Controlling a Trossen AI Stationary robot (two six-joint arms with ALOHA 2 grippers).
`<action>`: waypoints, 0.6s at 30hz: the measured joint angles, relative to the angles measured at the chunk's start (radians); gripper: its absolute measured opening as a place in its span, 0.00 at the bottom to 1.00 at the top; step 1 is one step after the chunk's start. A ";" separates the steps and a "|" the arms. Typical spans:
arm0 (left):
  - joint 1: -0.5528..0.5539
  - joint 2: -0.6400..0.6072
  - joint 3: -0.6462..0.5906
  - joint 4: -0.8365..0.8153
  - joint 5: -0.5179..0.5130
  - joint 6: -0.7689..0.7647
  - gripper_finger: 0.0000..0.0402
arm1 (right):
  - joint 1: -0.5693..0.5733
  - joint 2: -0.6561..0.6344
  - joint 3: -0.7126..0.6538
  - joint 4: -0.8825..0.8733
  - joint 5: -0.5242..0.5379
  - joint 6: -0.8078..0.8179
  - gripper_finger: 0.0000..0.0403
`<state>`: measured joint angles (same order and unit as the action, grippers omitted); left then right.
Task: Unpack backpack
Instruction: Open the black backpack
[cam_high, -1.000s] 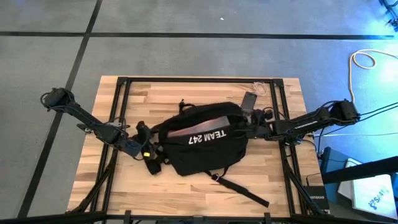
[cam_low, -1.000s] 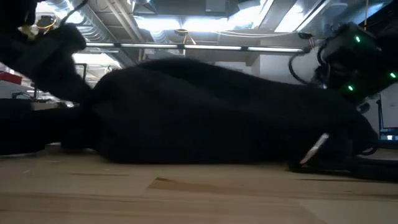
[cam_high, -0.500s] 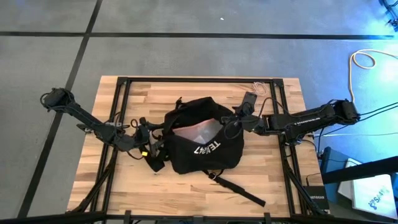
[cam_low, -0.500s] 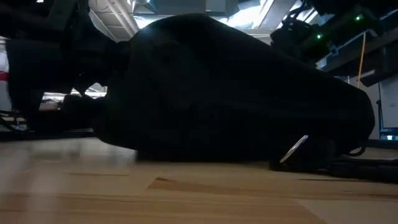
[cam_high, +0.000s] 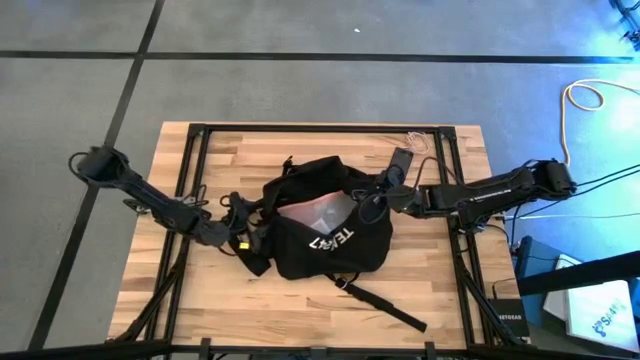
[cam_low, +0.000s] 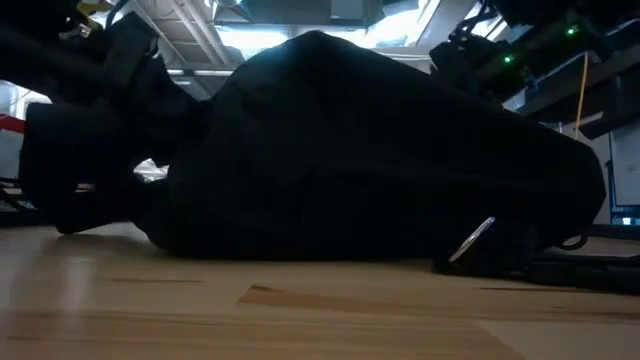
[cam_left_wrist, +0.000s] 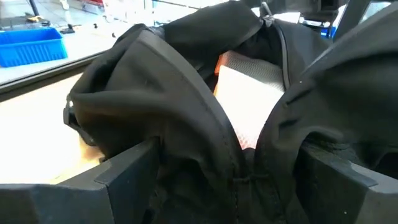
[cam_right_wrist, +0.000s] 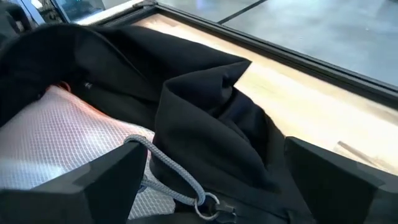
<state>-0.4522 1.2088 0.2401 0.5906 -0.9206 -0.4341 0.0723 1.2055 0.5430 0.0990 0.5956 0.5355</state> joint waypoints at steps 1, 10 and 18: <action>0.002 0.016 0.000 0.017 0.000 0.001 0.79 | 0.000 0.009 0.000 0.017 -0.004 0.002 0.89; 0.014 0.090 0.001 0.104 0.008 0.044 0.79 | 0.000 0.057 0.000 0.042 -0.040 -0.051 0.89; -0.036 0.090 0.001 0.105 0.054 0.116 0.79 | 0.000 0.055 0.000 -0.184 -0.023 -0.040 0.89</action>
<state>-0.4877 1.2984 0.2409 0.6952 -0.8668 -0.3178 0.0723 1.2606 0.5434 -0.0847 0.5729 0.4952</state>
